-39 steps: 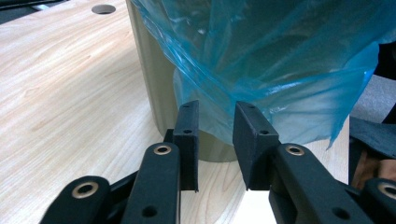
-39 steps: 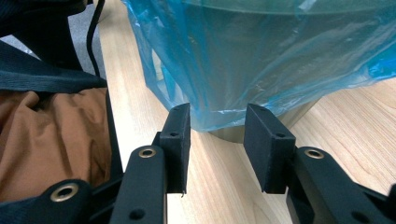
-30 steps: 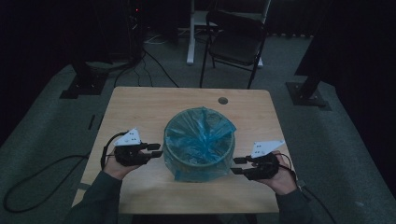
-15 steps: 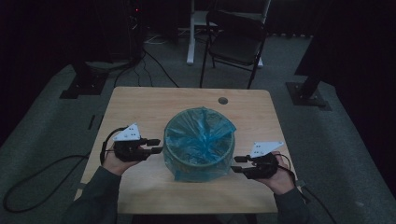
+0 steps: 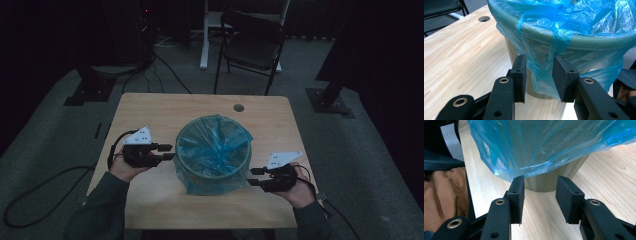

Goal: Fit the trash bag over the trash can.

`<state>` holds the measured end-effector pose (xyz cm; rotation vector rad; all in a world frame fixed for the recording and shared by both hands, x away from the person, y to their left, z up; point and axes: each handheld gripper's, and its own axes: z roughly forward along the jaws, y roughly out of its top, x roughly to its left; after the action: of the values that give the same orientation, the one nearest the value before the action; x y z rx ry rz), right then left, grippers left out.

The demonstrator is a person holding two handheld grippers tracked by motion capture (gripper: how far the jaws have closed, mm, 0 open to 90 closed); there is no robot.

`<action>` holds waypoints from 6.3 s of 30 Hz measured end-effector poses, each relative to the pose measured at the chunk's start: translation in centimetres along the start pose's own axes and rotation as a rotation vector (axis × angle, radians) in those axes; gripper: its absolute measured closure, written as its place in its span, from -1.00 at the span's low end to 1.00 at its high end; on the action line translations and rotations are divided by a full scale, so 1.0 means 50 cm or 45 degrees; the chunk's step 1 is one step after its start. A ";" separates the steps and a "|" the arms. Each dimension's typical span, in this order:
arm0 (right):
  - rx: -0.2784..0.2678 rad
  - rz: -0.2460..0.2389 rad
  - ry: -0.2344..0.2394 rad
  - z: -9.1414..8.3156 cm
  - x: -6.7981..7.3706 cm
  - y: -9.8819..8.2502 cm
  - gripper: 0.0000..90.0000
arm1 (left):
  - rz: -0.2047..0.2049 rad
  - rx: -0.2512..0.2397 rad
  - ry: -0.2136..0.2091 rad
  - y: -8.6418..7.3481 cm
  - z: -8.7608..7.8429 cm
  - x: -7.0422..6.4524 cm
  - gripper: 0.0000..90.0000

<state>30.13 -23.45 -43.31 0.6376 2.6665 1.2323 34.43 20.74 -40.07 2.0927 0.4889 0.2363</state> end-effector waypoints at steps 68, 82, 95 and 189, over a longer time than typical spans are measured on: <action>0.017 0.016 0.037 0.010 -0.001 -0.011 0.29 | 0.143 0.057 -0.054 0.155 -0.006 0.048 0.50; 0.016 0.018 0.041 0.009 -0.001 -0.016 0.33 | 0.206 0.097 -0.073 0.196 0.025 0.036 0.47; 0.014 0.029 0.035 0.008 -0.001 -0.020 0.32 | 0.251 0.146 -0.095 0.221 0.054 0.029 0.47; 0.021 0.050 0.039 0.006 -0.003 -0.035 0.31 | 0.479 0.640 -0.217 0.278 0.331 -0.085 0.37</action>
<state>29.81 -24.33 -44.83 0.6827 2.7040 1.2411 39.89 -0.39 -37.20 2.6646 0.0429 0.1580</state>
